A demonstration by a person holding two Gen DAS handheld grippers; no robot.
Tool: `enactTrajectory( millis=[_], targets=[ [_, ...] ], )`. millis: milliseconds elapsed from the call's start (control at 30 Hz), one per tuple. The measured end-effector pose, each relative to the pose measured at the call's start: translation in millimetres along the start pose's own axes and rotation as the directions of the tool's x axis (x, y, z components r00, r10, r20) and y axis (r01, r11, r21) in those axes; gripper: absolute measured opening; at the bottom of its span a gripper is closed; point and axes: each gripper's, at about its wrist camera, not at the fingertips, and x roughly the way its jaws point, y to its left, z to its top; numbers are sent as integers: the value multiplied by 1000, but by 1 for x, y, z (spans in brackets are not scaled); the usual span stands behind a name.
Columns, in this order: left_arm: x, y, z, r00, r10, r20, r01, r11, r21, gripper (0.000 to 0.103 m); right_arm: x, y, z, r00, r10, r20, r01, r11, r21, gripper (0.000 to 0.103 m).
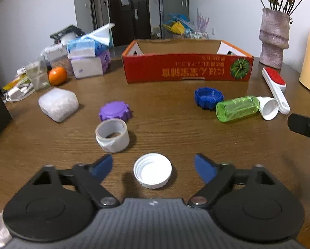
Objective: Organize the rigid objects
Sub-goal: 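Grasp the white bottle cap with the left tool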
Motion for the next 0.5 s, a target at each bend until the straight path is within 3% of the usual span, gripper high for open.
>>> enactTrajectory(
  millis=[67,100,133,500],
  targets=[
    [6,1,0,999,-21,-30,21,1000,-8,64,1,1,0,1000,1,-4,-1,1000,1,101],
    [9,1,-1,998,-38,-46,38,999,-9,49,2,1,0,1000,1,-6,-1,1000,1,101],
    [10,1,-2,997,-55,-49,54,998,-11,42,2,1,0,1000,0,-8,0,1000,0,101],
    [-2,1,2,997,-75,17,75,997,-8,42,10,2,-3,1000,2,-23,-2,1000,0,101]
  ],
)
